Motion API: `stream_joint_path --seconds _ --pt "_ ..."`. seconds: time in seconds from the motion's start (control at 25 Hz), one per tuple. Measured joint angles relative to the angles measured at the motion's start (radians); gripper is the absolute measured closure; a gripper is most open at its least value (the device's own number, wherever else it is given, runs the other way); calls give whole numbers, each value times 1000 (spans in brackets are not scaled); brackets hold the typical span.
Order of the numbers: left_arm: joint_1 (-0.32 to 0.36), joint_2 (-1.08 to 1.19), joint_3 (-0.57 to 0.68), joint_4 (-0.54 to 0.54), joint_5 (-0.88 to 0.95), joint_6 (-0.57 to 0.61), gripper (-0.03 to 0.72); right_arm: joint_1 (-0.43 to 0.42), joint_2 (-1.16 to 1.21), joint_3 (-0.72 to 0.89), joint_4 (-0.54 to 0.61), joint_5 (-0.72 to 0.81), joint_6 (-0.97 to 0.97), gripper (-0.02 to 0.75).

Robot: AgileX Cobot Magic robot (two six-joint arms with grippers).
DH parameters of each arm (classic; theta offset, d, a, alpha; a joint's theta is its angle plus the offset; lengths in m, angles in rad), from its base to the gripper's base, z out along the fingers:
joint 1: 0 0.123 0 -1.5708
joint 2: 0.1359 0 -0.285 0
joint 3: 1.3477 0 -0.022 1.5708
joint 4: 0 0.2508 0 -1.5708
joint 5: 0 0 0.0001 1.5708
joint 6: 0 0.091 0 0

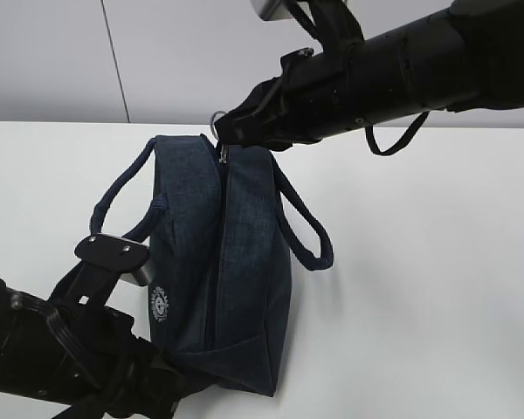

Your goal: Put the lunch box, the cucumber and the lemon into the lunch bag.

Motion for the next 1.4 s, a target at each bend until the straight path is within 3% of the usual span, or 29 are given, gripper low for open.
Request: stream_joint_path --seconds 0.56,0.92,1.4 --pt "0 -29 0 32 55 -60 697 0 23 -2 23 -27 -32 738" --pt "0 -44 96 53 31 -78 697 2 27 -2 26 -56 -51 738" --pt "0 -111 113 53 60 -89 697 2 81 -11 34 -100 -59 738"
